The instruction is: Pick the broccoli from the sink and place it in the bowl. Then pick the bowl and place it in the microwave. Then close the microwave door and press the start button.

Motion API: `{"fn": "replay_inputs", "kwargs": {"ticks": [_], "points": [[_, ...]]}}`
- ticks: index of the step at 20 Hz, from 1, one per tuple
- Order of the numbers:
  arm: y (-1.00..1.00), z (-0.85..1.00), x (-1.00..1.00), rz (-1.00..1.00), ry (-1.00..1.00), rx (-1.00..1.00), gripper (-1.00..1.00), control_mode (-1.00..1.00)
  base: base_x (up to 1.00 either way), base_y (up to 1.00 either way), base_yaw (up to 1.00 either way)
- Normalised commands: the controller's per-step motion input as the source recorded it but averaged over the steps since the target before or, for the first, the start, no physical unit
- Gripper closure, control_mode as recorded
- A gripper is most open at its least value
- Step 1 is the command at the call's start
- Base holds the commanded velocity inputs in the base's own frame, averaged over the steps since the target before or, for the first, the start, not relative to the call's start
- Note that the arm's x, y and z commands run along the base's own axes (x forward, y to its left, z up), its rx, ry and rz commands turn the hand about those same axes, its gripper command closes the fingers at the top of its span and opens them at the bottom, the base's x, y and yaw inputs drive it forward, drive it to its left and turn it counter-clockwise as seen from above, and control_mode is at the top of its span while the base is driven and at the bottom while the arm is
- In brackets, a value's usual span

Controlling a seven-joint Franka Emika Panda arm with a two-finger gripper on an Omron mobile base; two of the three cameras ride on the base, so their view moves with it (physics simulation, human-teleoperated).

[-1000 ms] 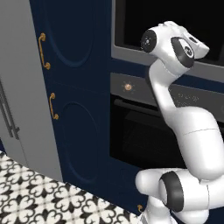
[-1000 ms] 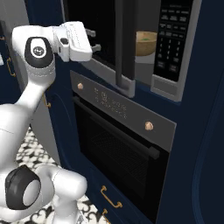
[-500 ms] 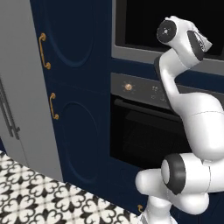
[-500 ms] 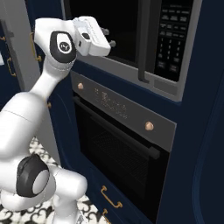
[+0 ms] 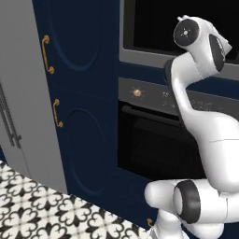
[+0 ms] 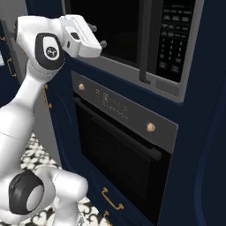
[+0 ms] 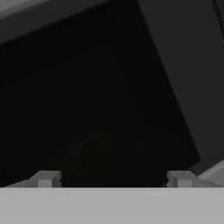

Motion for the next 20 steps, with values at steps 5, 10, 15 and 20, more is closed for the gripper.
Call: {"fn": "replay_inputs", "kwargs": {"ticks": [5,10,15,20], "points": [[0.09,0.01,-1.0,0.03,-0.02,-0.12,-1.0,-1.0,0.0,0.0,0.0],[-0.09,-0.18,-1.0,0.05,0.0,-0.16,1.0,-1.0,0.0,0.0,0.0],[-0.34,-0.15,-0.84,0.03,0.01,-0.12,1.0,-1.0,0.0,0.0,0.0],[-0.47,-0.08,-0.42,0.03,0.01,-0.06,1.0,-1.0,0.0,0.0,0.0]]}}
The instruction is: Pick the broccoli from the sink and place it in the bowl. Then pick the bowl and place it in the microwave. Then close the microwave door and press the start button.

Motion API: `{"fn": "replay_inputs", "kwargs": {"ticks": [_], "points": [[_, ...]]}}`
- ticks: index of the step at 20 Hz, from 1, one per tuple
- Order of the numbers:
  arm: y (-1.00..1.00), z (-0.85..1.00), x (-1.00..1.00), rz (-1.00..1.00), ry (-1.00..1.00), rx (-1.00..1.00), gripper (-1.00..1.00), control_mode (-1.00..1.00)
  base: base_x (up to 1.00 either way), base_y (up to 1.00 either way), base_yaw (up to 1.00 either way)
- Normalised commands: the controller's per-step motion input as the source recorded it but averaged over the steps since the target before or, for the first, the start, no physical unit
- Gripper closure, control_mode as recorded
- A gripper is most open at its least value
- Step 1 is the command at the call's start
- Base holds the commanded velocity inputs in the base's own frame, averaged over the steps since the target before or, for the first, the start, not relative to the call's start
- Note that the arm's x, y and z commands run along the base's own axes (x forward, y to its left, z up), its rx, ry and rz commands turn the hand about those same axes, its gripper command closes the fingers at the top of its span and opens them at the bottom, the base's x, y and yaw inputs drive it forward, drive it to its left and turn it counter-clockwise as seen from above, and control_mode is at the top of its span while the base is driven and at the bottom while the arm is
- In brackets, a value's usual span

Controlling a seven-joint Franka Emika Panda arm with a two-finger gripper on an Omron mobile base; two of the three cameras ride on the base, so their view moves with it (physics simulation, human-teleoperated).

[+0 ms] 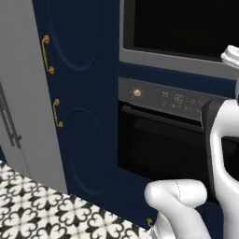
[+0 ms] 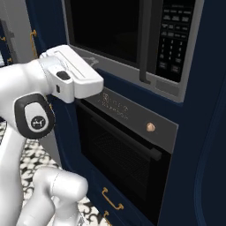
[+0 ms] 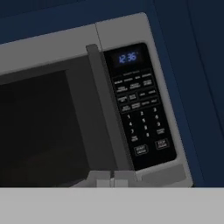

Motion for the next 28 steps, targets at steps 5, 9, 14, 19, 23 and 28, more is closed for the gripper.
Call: {"fn": "replay_inputs", "kwargs": {"ticks": [5,9,14,19,23,28], "points": [[-0.33,0.0,-0.18,0.07,0.07,-0.02,1.0,-1.0,0.0,0.0,0.0],[-0.51,0.0,0.0,0.03,0.04,0.0,1.0,-1.0,0.0,0.0,0.0],[-0.43,0.0,0.0,0.02,0.01,0.0,1.0,-1.0,0.0,0.0,0.0],[-0.19,-0.18,0.02,0.07,0.08,0.0,1.0,-1.0,0.0,0.0,0.0],[-0.1,-0.2,0.15,0.1,0.09,0.0,1.0,-1.0,0.0,0.0,0.0],[-0.35,-0.01,0.27,0.07,0.0,0.01,1.0,-1.0,0.0,0.0,0.0]]}}
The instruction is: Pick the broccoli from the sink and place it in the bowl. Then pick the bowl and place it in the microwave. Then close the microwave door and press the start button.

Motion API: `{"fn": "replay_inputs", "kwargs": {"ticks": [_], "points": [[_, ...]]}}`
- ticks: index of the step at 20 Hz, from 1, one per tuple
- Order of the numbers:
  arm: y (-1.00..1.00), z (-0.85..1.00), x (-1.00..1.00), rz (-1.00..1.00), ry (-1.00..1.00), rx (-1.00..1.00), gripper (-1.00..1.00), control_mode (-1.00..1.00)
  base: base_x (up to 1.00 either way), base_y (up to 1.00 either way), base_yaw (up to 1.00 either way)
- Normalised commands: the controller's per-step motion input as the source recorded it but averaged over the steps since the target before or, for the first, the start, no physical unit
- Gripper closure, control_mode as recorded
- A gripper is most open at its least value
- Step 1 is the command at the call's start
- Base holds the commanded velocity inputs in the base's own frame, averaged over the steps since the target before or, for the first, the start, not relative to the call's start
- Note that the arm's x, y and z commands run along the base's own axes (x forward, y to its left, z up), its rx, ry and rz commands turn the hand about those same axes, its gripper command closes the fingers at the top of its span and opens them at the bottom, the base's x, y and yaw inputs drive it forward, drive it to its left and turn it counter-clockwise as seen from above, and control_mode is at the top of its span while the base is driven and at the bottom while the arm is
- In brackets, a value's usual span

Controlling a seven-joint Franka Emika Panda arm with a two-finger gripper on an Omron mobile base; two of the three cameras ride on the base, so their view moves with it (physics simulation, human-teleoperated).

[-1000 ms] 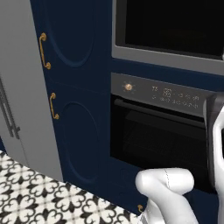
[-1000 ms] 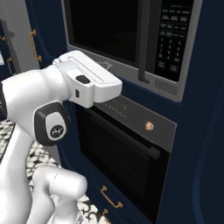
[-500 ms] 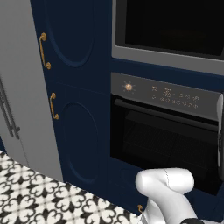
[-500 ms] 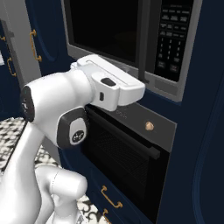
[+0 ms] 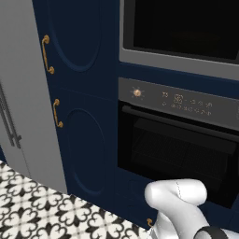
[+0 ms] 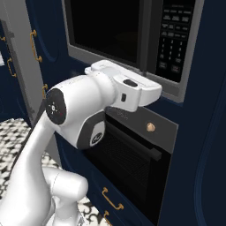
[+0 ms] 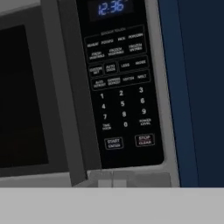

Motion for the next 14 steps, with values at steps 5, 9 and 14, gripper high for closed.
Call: {"fn": "replay_inputs", "kwargs": {"ticks": [5,9,14], "points": [[-0.16,0.0,0.28,0.04,0.0,0.0,1.0,-1.0,0.0,0.0,0.0],[-0.11,0.0,0.33,0.03,0.0,0.0,1.0,-1.0,0.0,0.0,0.0],[-0.22,0.0,0.28,0.04,0.0,0.0,1.0,-1.0,0.0,0.0,0.0]]}}
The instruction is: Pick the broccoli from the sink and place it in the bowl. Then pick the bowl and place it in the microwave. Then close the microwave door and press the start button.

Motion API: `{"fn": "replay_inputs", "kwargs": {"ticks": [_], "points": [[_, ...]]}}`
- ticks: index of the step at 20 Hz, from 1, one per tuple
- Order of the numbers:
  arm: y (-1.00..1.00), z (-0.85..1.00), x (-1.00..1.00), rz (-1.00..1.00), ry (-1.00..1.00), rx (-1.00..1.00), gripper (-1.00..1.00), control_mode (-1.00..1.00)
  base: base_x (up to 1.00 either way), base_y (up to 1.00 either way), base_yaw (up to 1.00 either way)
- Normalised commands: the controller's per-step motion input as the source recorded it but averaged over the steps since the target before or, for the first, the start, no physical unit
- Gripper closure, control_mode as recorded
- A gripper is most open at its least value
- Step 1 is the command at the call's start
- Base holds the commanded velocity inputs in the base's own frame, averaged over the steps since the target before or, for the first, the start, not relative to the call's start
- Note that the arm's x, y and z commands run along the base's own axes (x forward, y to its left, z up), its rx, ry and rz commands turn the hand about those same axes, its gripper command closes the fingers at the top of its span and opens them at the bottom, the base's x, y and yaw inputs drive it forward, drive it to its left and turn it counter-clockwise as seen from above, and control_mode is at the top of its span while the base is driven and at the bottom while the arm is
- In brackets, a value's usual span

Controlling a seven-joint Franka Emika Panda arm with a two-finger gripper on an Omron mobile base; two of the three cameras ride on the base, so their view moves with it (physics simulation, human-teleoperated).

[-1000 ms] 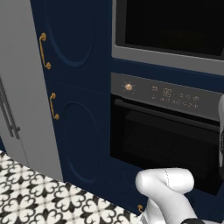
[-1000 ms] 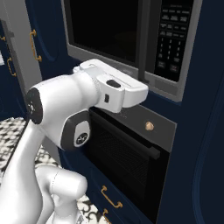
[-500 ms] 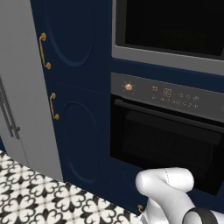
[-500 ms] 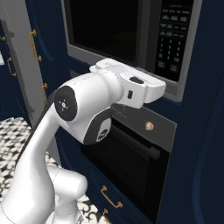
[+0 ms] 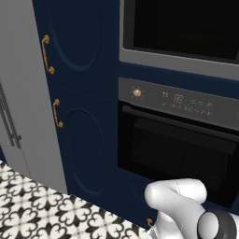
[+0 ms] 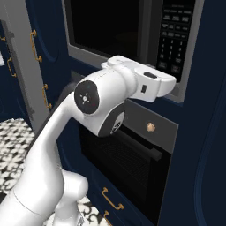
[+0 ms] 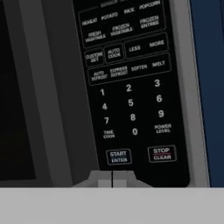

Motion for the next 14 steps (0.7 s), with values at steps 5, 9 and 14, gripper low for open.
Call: {"fn": "replay_inputs", "kwargs": {"ticks": [5,9,14], "points": [[-0.39,0.0,0.1,0.07,0.0,0.03,1.0,-1.0,0.0,0.0,0.0],[-0.21,-0.04,0.15,0.06,0.0,0.0,1.0,-1.0,0.0,0.0,0.0],[0.02,-0.03,0.05,0.02,0.0,0.0,1.0,-1.0,0.0,0.0,0.0]]}}
